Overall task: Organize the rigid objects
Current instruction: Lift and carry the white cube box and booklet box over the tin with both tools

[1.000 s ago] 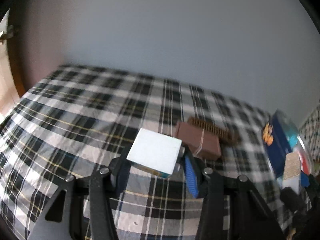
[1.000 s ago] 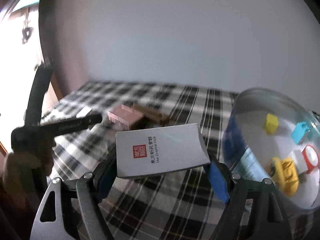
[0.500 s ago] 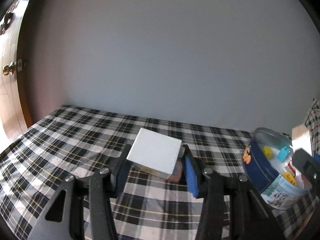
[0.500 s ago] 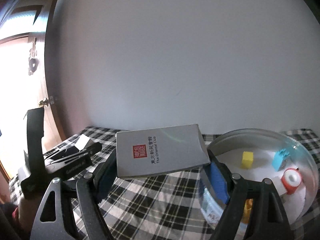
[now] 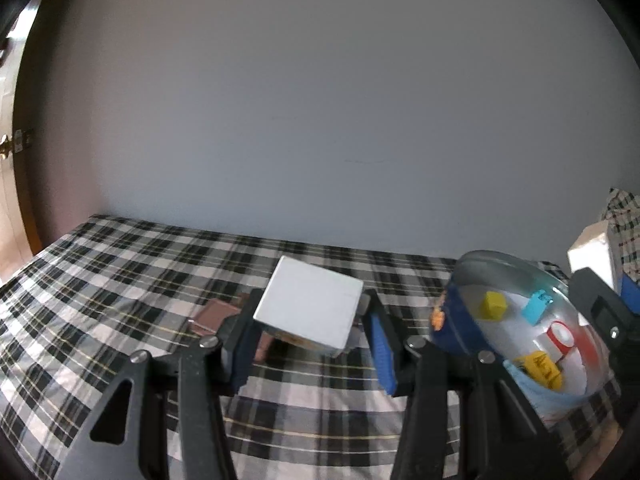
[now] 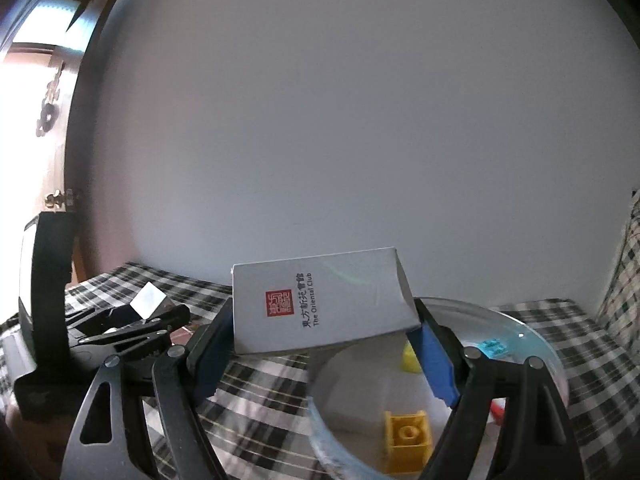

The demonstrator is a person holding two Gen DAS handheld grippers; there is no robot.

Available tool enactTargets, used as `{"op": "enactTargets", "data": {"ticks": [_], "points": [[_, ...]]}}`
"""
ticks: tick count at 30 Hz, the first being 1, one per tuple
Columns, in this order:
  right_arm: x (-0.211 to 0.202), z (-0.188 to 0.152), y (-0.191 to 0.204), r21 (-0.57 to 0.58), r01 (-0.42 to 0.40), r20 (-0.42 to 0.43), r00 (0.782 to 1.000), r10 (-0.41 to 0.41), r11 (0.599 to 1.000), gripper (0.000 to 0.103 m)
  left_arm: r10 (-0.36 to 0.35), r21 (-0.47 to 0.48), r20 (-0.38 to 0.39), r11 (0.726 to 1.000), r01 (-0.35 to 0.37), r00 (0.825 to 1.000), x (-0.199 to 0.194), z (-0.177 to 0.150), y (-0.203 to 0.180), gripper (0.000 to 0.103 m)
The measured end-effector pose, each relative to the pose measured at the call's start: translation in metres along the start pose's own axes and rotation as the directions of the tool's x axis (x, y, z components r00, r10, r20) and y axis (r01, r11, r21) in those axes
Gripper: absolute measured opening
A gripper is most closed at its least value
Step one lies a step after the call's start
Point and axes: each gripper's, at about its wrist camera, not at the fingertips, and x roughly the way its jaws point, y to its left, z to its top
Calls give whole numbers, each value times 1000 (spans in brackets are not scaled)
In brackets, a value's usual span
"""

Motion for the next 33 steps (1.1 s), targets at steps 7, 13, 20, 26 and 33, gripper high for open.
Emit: {"op": "enactTargets", "data": {"ticks": [7, 13, 20, 26, 33], "points": [[-1, 4, -23, 25, 44, 7, 999, -44, 999, 83, -21, 28, 9, 999, 21, 1000, -3, -2, -24, 48], [-2, 4, -33, 19, 87, 19, 996, -87, 996, 83, -39, 29, 12, 999, 38, 999, -1, 0, -36, 48], [1, 5, -46, 39, 128, 25, 991, -129, 991, 83, -62, 37, 16, 997, 61, 998, 0, 2, -52, 48], [-3, 6, -68, 68, 178, 24, 983, -180, 982, 83, -84, 55, 17, 995, 82, 996, 2, 3, -72, 48], [-11, 10, -86, 74, 243, 46, 968, -247, 967, 83, -109, 82, 20, 991, 107, 994, 4, 4, -92, 48]]}}
